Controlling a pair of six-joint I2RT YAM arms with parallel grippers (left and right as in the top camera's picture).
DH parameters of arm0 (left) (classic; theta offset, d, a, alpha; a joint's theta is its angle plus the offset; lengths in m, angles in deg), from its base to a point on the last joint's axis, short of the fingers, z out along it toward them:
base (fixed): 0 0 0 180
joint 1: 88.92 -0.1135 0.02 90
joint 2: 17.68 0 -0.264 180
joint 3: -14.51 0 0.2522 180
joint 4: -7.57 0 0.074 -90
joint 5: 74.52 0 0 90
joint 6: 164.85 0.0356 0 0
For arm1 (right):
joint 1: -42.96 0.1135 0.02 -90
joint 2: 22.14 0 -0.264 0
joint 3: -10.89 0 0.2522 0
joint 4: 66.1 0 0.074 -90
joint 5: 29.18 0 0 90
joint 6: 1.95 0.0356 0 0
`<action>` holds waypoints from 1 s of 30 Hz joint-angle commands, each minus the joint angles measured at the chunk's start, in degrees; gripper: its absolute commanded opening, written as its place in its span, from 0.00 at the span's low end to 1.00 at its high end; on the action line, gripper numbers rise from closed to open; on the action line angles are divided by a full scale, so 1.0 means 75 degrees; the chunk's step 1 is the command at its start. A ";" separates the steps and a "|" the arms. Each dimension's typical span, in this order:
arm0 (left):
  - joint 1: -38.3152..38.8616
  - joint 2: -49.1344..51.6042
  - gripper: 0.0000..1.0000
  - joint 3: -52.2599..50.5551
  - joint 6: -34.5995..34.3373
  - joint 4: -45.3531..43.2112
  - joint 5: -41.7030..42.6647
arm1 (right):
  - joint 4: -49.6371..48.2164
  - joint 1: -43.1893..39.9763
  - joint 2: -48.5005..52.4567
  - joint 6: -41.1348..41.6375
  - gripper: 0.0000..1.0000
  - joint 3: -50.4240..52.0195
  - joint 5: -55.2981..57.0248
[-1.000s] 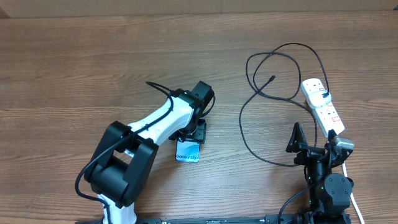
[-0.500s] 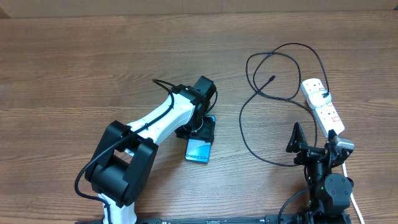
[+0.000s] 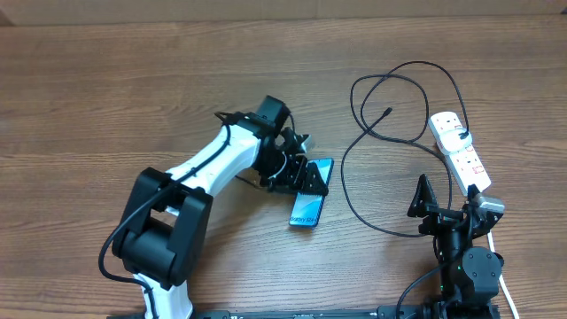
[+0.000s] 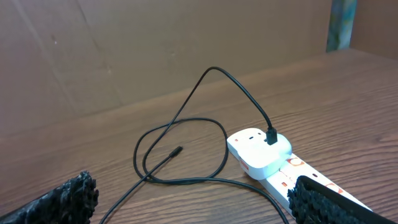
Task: Plug charger to phone and switch on socket
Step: 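Lift the phone with the left gripper and tilt it upright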
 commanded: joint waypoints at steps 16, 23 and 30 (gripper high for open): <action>-0.0766 0.0038 0.56 0.0219 0.0356 -0.1708 0.5517 | -0.0041 0.0038 -0.0047 -0.0015 1.00 0.0035 -0.0032; -0.0769 0.0038 0.55 0.0219 -0.0009 -0.2005 0.6003 | -0.0041 0.0038 -0.0047 -0.0015 1.00 0.0035 -0.0035; -0.0772 0.0038 0.55 0.0216 -0.0140 -0.2008 0.5968 | -0.0041 0.0038 -0.0047 -0.0015 1.00 0.0035 -0.0032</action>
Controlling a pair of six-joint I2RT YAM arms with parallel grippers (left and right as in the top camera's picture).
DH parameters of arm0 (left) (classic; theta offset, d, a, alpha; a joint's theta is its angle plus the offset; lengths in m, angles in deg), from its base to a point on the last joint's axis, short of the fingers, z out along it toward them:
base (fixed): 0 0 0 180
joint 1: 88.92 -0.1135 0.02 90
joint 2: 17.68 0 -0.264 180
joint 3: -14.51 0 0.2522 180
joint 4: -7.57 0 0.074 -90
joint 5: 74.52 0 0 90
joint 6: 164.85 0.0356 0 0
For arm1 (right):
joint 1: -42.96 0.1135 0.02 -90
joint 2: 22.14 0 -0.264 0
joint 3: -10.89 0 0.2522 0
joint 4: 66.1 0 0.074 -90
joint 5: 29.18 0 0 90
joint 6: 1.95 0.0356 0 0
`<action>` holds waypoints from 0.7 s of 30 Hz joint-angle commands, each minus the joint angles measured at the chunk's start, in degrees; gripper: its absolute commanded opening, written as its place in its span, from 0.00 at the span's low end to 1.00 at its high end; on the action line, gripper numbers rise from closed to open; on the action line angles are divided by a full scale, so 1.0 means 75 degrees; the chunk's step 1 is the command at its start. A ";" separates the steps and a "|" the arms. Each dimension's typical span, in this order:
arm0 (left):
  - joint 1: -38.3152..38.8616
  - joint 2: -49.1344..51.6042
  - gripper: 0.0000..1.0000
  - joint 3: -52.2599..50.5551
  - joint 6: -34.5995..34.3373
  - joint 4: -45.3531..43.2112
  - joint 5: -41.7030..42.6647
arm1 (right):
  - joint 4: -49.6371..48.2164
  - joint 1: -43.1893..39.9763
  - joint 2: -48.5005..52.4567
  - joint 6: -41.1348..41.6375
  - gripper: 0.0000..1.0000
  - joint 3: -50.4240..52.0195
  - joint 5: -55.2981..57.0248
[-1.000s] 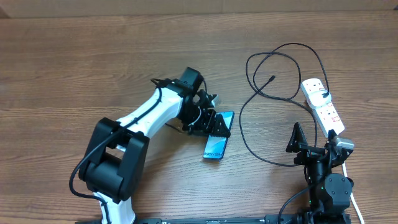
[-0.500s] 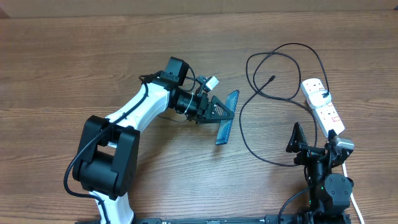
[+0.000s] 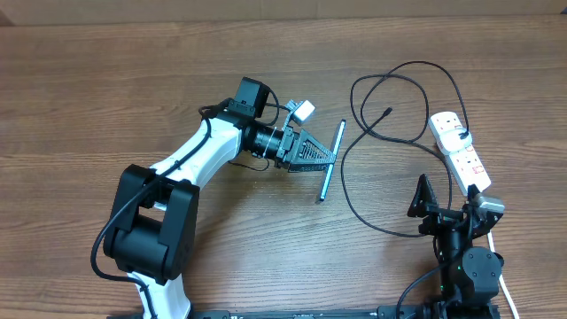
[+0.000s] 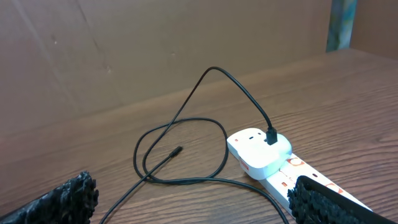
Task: Plug charger to phone and switch on socket
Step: 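Lift the phone with the left gripper and tilt it upright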
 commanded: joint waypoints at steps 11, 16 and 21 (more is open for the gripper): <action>-0.0041 0.0038 0.54 0.0210 -0.1620 -0.0516 0.0510 | -0.0044 0.0035 -0.0047 -0.0015 1.00 0.0035 -0.0026; -0.0047 0.0038 0.52 0.0210 -0.3077 -0.0988 0.0720 | -0.0044 0.0035 -0.0047 -0.0015 1.00 0.0038 -0.0026; -0.0076 0.0038 0.47 0.0210 -0.4164 -0.1440 0.0968 | -0.0044 0.0035 -0.0047 -0.0015 1.00 0.0035 -0.0029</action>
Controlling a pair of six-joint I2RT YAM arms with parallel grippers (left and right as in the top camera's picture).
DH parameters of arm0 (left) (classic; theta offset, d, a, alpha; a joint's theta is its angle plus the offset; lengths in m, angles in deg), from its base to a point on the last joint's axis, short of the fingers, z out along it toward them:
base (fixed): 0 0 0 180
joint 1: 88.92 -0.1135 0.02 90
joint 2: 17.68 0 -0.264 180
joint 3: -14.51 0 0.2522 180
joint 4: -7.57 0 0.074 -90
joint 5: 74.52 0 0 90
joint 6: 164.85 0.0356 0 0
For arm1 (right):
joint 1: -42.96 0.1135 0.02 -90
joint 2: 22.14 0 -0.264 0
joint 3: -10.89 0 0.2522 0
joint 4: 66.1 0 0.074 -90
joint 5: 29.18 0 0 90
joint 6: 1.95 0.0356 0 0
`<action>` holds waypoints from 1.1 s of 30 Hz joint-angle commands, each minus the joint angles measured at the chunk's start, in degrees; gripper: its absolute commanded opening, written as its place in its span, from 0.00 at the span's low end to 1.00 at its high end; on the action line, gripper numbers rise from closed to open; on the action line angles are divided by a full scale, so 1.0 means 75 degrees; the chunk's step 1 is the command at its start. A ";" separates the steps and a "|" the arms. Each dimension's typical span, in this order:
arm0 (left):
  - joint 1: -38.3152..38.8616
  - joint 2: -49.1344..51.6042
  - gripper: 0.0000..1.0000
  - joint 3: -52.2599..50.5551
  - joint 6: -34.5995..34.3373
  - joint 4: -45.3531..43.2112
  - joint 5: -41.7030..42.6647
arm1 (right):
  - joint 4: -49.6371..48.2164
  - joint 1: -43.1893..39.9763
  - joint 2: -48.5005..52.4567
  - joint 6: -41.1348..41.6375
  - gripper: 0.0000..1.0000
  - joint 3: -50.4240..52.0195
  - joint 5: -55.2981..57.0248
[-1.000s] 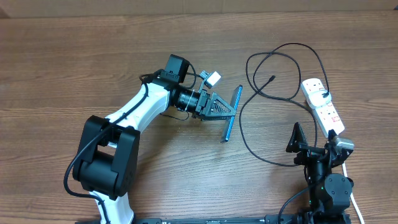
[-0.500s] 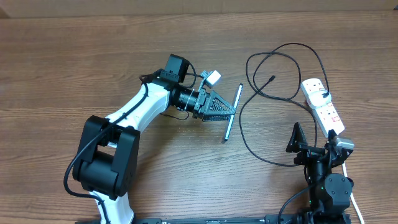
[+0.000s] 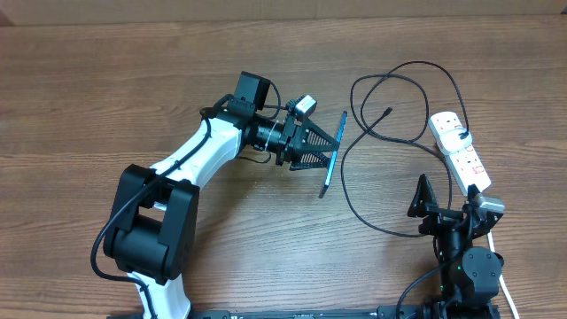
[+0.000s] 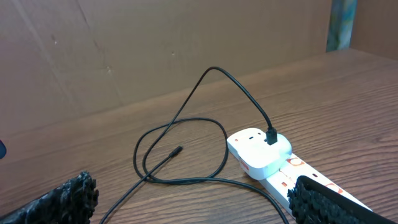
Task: Plug charger to phone and switch on socket
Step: 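Lift the phone with the left gripper and tilt it upright, then move the right gripper toward the phone held by the left gripper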
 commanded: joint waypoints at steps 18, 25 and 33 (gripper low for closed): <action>-0.0099 0.0038 0.45 0.0210 -0.2553 -0.0187 0.0632 | -0.0058 0.0038 -0.0047 -0.0009 1.00 0.0035 -0.0029; -0.0099 0.0038 0.45 0.0213 -0.2693 -0.0189 0.0632 | -0.0041 0.0038 -0.0047 0.0221 1.00 0.0035 -0.0356; -0.0099 0.0038 0.45 0.0213 -0.2693 -0.0189 0.0629 | -0.0087 0.0038 -0.0047 0.4730 1.00 0.0029 -0.5569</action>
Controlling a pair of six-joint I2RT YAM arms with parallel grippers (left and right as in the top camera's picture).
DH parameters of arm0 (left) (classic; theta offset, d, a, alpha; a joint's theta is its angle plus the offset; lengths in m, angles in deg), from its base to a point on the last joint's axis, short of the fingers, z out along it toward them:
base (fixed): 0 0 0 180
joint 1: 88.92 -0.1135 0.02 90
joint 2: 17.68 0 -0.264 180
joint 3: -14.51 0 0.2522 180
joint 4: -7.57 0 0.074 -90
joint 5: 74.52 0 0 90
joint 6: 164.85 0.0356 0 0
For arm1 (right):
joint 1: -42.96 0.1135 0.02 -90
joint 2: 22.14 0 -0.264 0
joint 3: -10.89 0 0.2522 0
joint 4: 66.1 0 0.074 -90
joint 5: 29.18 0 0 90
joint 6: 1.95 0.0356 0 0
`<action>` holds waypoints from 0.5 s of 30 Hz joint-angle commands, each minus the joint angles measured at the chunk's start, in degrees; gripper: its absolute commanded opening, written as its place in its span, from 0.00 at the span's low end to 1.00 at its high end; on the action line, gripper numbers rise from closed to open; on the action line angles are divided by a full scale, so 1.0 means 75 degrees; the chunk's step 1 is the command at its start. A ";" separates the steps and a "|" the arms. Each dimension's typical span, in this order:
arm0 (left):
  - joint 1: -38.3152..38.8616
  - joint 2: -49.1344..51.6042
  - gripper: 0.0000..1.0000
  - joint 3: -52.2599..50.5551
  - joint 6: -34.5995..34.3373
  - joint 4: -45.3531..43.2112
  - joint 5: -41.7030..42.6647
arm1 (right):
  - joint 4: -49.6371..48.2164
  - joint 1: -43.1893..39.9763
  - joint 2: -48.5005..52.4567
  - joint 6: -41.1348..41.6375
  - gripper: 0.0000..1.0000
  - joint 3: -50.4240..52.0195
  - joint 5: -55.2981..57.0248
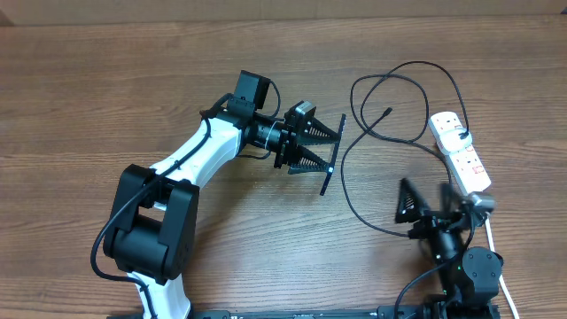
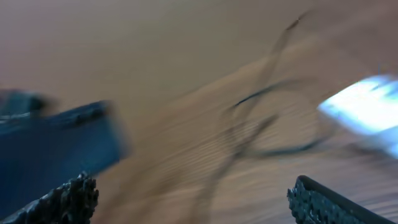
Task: Plug charger to phone and switch on socket
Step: 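Move the right gripper toward the phone held by the left gripper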
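Note:
The blue phone (image 1: 333, 154) is held on its edge above the table, my left gripper (image 1: 321, 152) shut on it. The black charger cable (image 1: 400, 81) loops over the table to its right, and its loose plug end (image 1: 388, 112) lies inside the loop. The cable's other end sits in the white adapter (image 1: 446, 124) on the white power strip (image 1: 464, 159). My right gripper (image 1: 427, 209) is open near the table's front, turned left. Its wrist view is motion-blurred: the blue phone (image 2: 56, 146) at left, cable (image 2: 261, 121) in the middle, power strip (image 2: 367, 109) at right, the gripper (image 2: 193, 205) holding nothing.
A stretch of the cable (image 1: 354, 208) runs across the table between the phone and my right gripper. The power strip's white lead (image 1: 494, 244) passes by the right arm's base. The brown wooden table (image 1: 106, 89) stretches away to the left.
My right gripper has swung to the left, so its wrist view is blurred and now takes in the phone. The left gripper has rolled a little with the phone still on edge.
At first the phone lay flat, screen up, with my left gripper at it. A second later the gripper held it on edge, farther right by the cable loop, and it stayed there. The right arm stayed still and open until its turn to the left now.

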 commanded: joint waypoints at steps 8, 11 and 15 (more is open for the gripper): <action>-0.0099 0.0038 0.46 0.0213 -0.0099 -0.0041 0.0463 | -0.0699 0.0023 -0.0047 0.2305 1.00 0.0029 -0.3112; -0.0099 0.0038 0.46 0.0210 -0.0099 -0.0044 0.0460 | -0.1081 0.0023 -0.0047 0.1958 1.00 -0.0122 -0.3144; -0.0099 0.0038 0.46 0.0210 -0.0102 -0.0064 0.0460 | 0.0560 0.0023 0.0044 0.0644 1.00 -0.1105 -0.2433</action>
